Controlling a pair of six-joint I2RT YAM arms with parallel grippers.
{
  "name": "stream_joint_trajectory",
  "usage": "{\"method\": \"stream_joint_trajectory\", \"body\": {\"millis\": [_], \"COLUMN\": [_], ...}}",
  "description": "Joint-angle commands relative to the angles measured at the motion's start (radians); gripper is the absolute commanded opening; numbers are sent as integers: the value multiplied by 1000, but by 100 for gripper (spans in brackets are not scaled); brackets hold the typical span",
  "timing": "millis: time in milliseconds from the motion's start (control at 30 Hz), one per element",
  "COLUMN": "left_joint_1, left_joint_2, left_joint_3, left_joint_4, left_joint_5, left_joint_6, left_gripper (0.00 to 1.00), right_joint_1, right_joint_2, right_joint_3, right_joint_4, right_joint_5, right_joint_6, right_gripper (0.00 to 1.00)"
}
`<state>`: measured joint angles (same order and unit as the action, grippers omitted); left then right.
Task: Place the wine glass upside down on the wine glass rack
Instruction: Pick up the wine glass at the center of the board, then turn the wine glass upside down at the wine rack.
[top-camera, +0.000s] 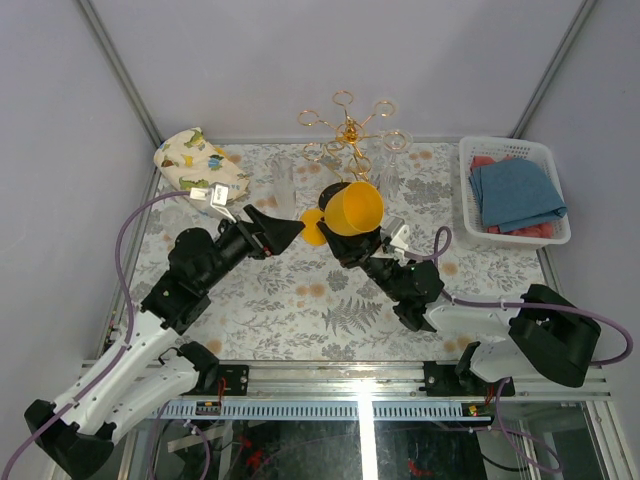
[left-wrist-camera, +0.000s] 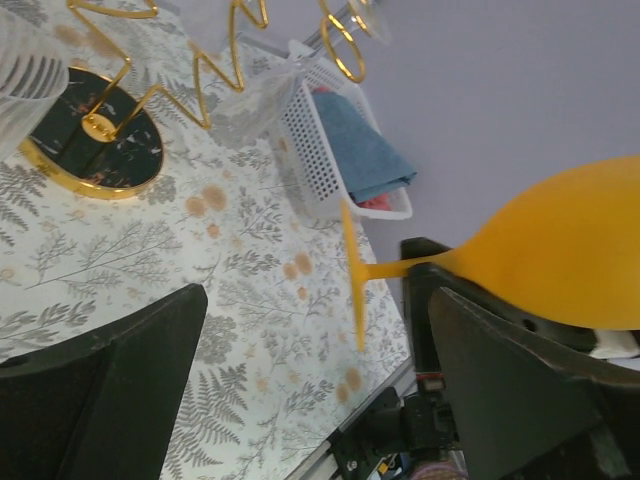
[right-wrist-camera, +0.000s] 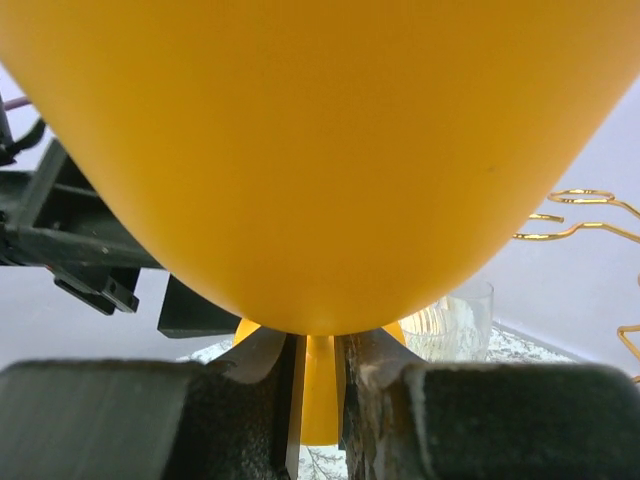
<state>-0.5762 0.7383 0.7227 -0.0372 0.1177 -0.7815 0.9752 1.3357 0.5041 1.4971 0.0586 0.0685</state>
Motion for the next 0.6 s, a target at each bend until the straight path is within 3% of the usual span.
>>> {"method": "stream_joint_trajectory", "body": {"millis": [0, 567], "left_joint_1": [-7, -20], "left_joint_2": [-13, 35], "left_joint_3": [-17, -26], "left_joint_4": [113, 198], "left_joint_5": [32, 93], "left_joint_6": [-40, -68], "left_gripper": [90, 38], "right_joint_1": [7, 7], "right_joint_2": [15, 33], "right_joint_3": [54, 90], "right_joint_4": [53, 107], "right_joint_5": [-26, -102], "right_joint_6": [10, 128], "right_gripper": [0, 0]}}
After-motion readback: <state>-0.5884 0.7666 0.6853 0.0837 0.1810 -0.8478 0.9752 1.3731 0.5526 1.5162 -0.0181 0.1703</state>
